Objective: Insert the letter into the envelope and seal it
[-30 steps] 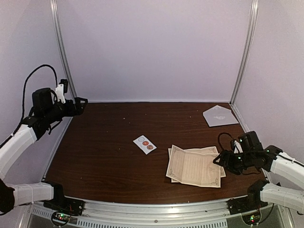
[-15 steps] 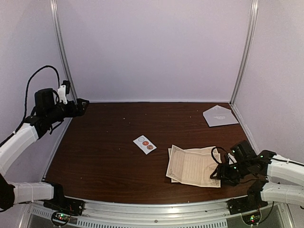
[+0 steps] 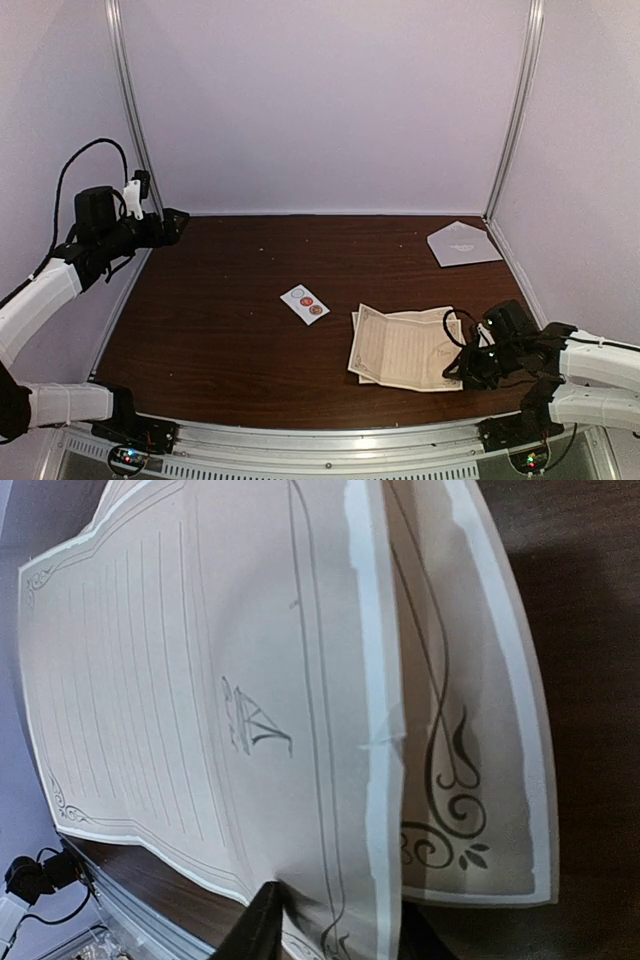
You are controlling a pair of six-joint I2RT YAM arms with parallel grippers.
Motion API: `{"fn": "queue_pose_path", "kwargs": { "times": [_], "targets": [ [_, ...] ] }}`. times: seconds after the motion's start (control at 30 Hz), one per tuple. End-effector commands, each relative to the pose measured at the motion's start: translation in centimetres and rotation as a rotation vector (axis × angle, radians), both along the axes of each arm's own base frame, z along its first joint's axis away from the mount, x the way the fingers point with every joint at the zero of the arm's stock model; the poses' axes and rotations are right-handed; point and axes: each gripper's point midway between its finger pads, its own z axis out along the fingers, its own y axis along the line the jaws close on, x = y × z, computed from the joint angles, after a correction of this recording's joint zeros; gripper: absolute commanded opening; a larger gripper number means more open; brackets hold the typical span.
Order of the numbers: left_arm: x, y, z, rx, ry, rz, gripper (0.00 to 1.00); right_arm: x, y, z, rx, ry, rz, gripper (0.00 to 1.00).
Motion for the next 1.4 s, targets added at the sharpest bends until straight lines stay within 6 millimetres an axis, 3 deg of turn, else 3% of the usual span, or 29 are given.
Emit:
{"fn": "queue_pose_path", "kwargs": {
  "times": [0.0, 0.23, 0.43, 0.5, 0.67, 0.77, 1.0, 1.07, 1.17, 1.27, 1.3, 1.37],
  "targets": [
    [0.3, -0.2, 0.9, 0.006, -0.042, -0.019, 0.98, -0.8, -0.8, -1.3, -0.035, 0.040, -0.025, 0.23],
    [0.3, -0.2, 0.9, 0.008, -0.043, -0.014, 0.98, -0.7, -0.5, 0.3, -0.019, 0.032, -0.020, 0.01],
    [0.3, 0.1, 0.9, 0.012, -0.041, 0.002, 0.98, -0.1, 0.1, 3.5, 0.002, -0.001, 0.002, 0.00],
    [0.3, 1.0, 1.3, 0.018, -0.050, 0.055, 0.98, 0.5, 0.2, 5.0, -0.007, -0.028, 0.011, 0.00],
    [-0.9, 2.9, 3.1, 0.030, -0.137, 0.157, 0.98, 3.7, 0.9, 10.1, -0.055, -0.168, 0.067, 0.00],
    [-0.9, 2.8, 3.4, 0.026, -0.140, 0.149, 0.98, 6.5, 2.1, 12.6, -0.084, -0.259, 0.112, 0.00],
    [-0.5, -0.4, 2.4, -0.017, -0.115, -0.031, 0.98, 12.9, 6.9, 17.4, -0.047, -0.486, 0.255, 0.00],
    [-0.3, -0.5, 1.7, -0.037, -0.088, -0.029, 0.98, 14.6, 8.1, 18.8, -0.053, -0.552, 0.293, 0.00],
    [0.1, -1.5, 2.9, -0.087, -0.110, -0.060, 0.97, 16.7, 10.5, 20.6, -0.057, -0.641, 0.393, 0.00],
    [-0.1, -4.6, 5.4, -0.113, -0.166, -0.154, 0.97, 18.0, 13.7, 21.4, -0.047, -0.667, 0.532, 0.00],
    [-0.3, -6.1, 6.2, -0.107, -0.181, -0.198, 0.97, 18.4, 15.1, 22.7, -0.036, -0.696, 0.581, 0.00],
    [-1.0, -10.1, 7.2, -0.085, -0.205, -0.332, 0.97, 18.1, 17.5, 23.5, -0.023, -0.714, 0.691, 0.00]
  ]
}}
